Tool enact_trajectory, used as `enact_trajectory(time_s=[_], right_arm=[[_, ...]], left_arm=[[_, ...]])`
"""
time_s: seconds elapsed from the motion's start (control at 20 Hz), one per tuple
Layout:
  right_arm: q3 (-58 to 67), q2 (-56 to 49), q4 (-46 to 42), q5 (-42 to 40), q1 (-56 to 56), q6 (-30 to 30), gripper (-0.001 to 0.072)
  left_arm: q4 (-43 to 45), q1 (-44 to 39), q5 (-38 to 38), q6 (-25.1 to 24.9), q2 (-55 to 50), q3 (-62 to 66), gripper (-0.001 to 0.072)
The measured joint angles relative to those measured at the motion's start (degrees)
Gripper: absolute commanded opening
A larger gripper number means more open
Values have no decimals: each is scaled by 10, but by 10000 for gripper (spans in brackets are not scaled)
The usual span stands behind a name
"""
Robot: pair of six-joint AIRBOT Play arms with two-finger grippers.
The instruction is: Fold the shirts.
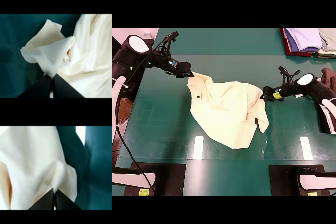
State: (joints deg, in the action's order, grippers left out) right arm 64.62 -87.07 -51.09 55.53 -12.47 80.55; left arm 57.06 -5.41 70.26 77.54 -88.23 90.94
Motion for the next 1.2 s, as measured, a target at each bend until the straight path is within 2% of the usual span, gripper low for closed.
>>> enact_trajectory(time_s=[0.15,0.35,0.75,1.0,1.2], right_arm=[[35,12,-10,2,6,-7,16],[121,97,-64,42,33,-12,16],[313,307,-110,153,90,-14,16],[359,384,-115,200,124,-13,16],[366,392,-115,245,144,-5,16]], left_arm=[[0,0,3,0,16,0,26],[2,8,-10,0,101,22,26],[8,12,-31,1,301,217,25],[10,12,-59,12,380,267,25],[35,12,-33,28,388,229,25]])
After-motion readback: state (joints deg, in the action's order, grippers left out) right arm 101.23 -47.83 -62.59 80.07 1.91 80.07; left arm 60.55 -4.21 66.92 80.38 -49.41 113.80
